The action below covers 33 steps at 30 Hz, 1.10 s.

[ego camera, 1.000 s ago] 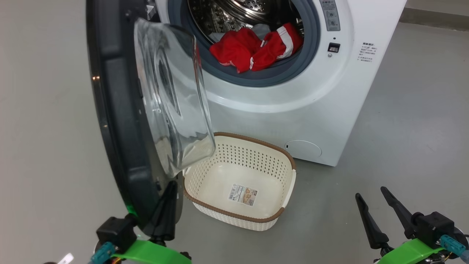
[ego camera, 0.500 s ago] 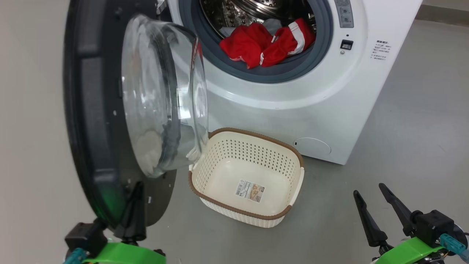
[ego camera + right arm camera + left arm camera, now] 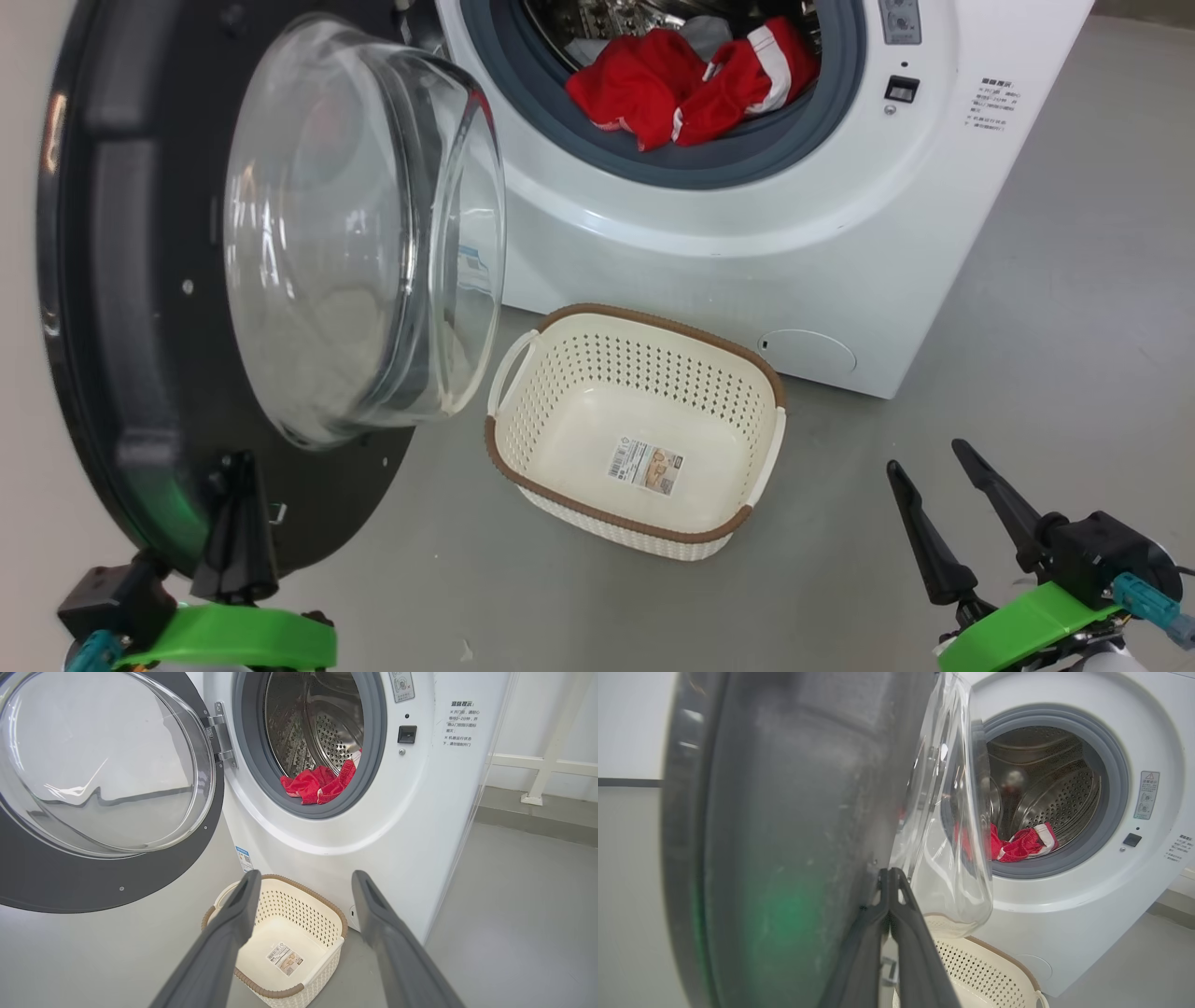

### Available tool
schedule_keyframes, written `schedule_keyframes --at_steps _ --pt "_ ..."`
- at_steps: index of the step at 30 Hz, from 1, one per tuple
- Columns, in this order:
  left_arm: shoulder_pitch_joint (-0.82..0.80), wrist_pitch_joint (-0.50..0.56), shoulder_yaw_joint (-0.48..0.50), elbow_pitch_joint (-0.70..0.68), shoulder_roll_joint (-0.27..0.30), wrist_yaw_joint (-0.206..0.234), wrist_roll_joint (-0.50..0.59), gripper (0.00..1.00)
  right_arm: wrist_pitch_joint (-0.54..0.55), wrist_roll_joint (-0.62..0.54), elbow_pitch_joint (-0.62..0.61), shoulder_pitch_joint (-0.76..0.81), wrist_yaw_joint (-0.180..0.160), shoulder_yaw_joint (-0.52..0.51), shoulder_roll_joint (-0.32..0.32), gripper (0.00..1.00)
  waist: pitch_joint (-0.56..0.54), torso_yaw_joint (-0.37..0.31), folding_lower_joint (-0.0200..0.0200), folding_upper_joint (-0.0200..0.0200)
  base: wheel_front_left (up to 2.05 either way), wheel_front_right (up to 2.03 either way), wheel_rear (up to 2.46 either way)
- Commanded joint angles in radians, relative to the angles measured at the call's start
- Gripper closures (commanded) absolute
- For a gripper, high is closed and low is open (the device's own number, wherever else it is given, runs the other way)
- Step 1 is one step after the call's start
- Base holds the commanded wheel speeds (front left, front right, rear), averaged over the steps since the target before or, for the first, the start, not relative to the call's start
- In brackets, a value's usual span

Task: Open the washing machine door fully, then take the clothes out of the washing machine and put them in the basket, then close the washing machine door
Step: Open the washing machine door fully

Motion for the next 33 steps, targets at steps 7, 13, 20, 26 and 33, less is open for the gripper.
schedule_keyframes --at_steps 7,13,20,26,33 --pt "-0.071 -0.008 0.133 -0.021 0.027 -0.009 0.035 1.0 -0.01 -0.01 -0.036 -0.042 0.006 0.026 -0.033 0.0 0.023 -0.001 0.0 0.0 0.0 0.0 0.0" --pt "-0.102 -0.008 0.202 -0.006 0.027 -0.025 0.065 1.0 -0.01 -0.013 -0.04 -0.049 0.006 0.031 -0.038 0.0 0.037 -0.001 0.0 0.0 0.0 0.0 0.0" --pt "-0.146 -0.008 0.279 0.018 0.027 -0.046 0.101 1.0 -0.01 -0.014 -0.045 -0.056 0.006 0.036 -0.047 0.0 0.057 -0.002 0.0 0.0 0.0 0.0 0.0" --pt "-0.183 -0.008 0.339 0.048 0.031 -0.061 0.124 1.0 -0.01 -0.015 -0.048 -0.064 0.006 0.039 -0.053 0.0 0.07 -0.005 0.0 0.0 0.0 0.0 0.0" --pt "-0.238 -0.008 0.4 0.096 0.045 -0.076 0.153 1.0 -0.01 -0.019 -0.055 -0.078 0.006 0.045 -0.065 0.0 0.098 -0.008 0.0 0.0 0.0 0.0 0.0"
